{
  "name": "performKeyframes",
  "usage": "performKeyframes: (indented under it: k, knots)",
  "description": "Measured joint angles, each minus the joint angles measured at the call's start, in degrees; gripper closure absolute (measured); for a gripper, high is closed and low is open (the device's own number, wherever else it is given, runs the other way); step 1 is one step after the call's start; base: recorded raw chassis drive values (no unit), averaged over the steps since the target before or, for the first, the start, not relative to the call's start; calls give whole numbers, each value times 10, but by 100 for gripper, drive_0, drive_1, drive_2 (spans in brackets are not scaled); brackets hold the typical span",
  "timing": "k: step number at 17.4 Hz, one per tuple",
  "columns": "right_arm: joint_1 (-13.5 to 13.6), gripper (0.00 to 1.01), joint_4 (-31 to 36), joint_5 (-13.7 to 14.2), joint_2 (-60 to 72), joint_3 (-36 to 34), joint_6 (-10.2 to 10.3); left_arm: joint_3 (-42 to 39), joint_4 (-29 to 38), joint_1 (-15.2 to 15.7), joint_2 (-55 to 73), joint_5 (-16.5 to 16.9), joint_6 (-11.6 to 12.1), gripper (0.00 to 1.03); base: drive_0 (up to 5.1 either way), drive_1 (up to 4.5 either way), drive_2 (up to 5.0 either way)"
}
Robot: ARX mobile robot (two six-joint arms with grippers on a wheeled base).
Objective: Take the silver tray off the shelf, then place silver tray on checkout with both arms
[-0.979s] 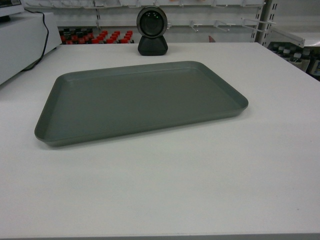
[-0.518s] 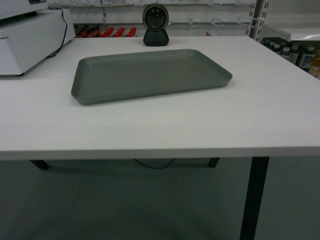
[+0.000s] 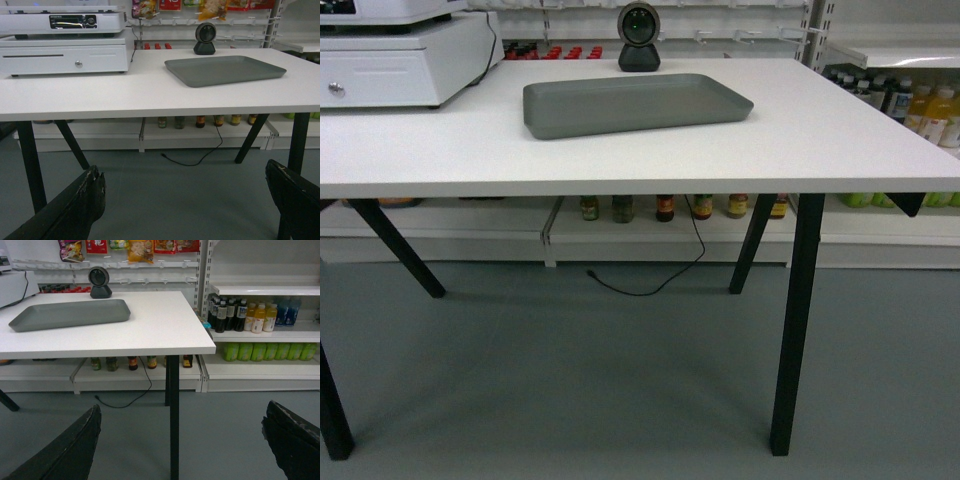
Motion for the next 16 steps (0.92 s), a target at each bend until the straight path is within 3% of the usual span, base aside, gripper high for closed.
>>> performKeyframes:
  k: [8,16]
  knots:
    - [0,3,-1,0,0,0,0,0,-1,0,0,0,0,5,-6,-426,414]
    - [0,3,-1,0,0,0,0,0,-2,0,0,0,0,5,0,0,0]
